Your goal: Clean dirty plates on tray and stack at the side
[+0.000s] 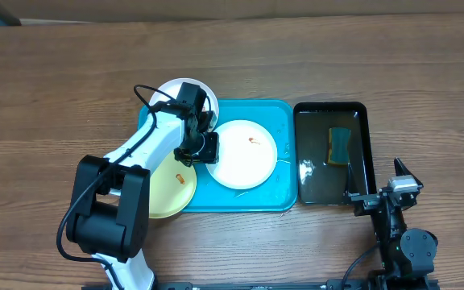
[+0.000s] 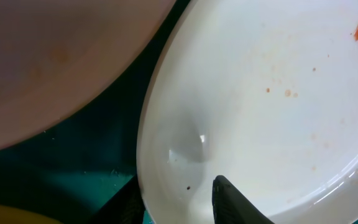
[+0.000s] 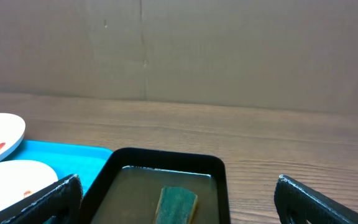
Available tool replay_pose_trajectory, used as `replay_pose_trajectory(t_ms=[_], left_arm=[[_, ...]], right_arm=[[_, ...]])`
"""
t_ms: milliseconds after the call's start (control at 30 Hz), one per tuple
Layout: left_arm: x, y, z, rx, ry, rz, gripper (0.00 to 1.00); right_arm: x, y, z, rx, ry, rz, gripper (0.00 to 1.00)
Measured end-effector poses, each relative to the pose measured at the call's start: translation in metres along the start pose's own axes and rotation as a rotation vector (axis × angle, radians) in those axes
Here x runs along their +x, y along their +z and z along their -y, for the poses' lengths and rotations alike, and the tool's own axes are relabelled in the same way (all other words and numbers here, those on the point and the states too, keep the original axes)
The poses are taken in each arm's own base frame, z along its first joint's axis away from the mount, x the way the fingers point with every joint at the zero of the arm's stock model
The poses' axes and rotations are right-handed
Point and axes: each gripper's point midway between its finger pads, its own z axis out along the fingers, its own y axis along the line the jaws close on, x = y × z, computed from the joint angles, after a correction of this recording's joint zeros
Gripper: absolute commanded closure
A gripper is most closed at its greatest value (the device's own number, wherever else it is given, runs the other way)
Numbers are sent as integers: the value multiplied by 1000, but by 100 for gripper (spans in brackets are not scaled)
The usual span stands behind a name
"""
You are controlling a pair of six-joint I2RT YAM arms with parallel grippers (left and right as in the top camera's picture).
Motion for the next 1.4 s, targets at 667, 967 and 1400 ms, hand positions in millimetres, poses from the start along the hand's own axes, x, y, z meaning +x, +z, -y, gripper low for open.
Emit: replay_pose_trajectory(t_ms=[667,967,1400], left_arm=[[-2,-1,-16,-102,23,13,96],[-8,-1,-18,-121,48,39,79],[1,-1,-19,-118,48,2,96]], right_arm=[[0,0,0,0,0,0,0],[0,0,0,0,0,0,0],[0,0,0,0,0,0,0]])
